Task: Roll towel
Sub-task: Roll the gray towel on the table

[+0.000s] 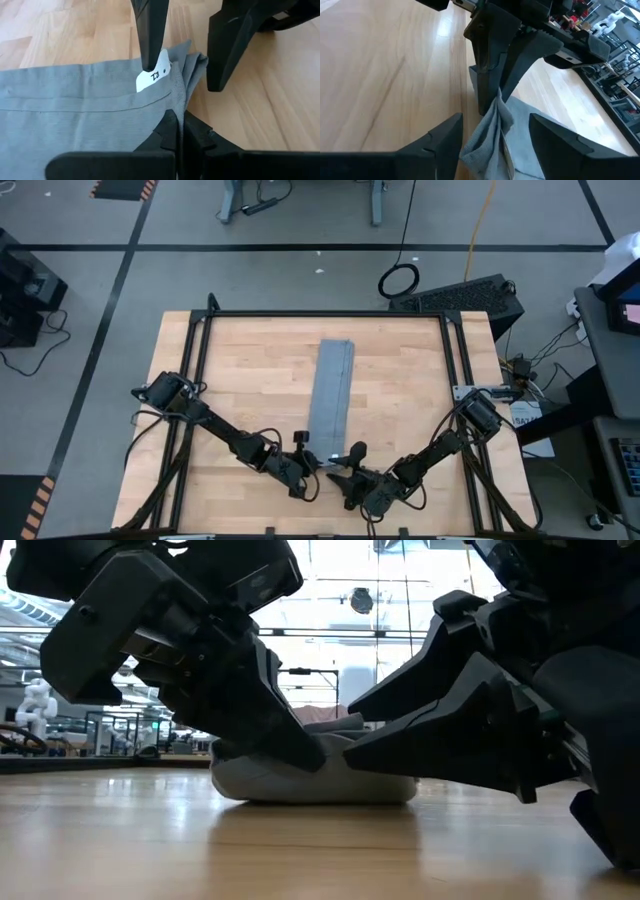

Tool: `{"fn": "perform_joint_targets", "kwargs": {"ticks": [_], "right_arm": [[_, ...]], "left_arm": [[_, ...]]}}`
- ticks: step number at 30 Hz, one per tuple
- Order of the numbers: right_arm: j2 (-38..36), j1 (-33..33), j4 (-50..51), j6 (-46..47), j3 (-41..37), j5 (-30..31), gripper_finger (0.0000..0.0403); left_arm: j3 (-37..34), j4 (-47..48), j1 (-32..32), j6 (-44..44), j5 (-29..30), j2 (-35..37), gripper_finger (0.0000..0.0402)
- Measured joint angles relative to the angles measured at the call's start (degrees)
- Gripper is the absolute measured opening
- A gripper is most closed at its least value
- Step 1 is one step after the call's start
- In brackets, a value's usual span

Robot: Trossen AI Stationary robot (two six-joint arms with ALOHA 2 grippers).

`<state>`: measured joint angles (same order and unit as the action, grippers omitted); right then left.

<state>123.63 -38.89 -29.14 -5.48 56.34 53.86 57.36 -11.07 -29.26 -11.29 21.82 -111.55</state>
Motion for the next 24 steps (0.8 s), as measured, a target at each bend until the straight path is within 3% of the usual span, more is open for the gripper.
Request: {"fn": "perform_joint_targets", "kwargs": {"ticks": [6,15,21,24], "right_arm": [[0.0,0.1,0.2,0.3,0.0,-0.5,0.0173],[-0.1,1.7,0.5,2.2,-0.1,-6.2,0.0085],[-0.1,1.7,0.9,4.3,-0.2,-6.1,0.0017],[-0.1,1.7,1.3,6.9,-0.3,-6.0,0.0007]], "left_arm": [[0.0,0.0,0.0,0.1,-0.3,0.0,0.0008],[0.0,0.0,0.0,1.2,-0.4,0.0,0.0009],[0.0,0.1,-0.1,1.2,0.5,0.0,0.002],[0.0,0.3,-0.8,2.6,0.7,0.0,0.0039]]}}
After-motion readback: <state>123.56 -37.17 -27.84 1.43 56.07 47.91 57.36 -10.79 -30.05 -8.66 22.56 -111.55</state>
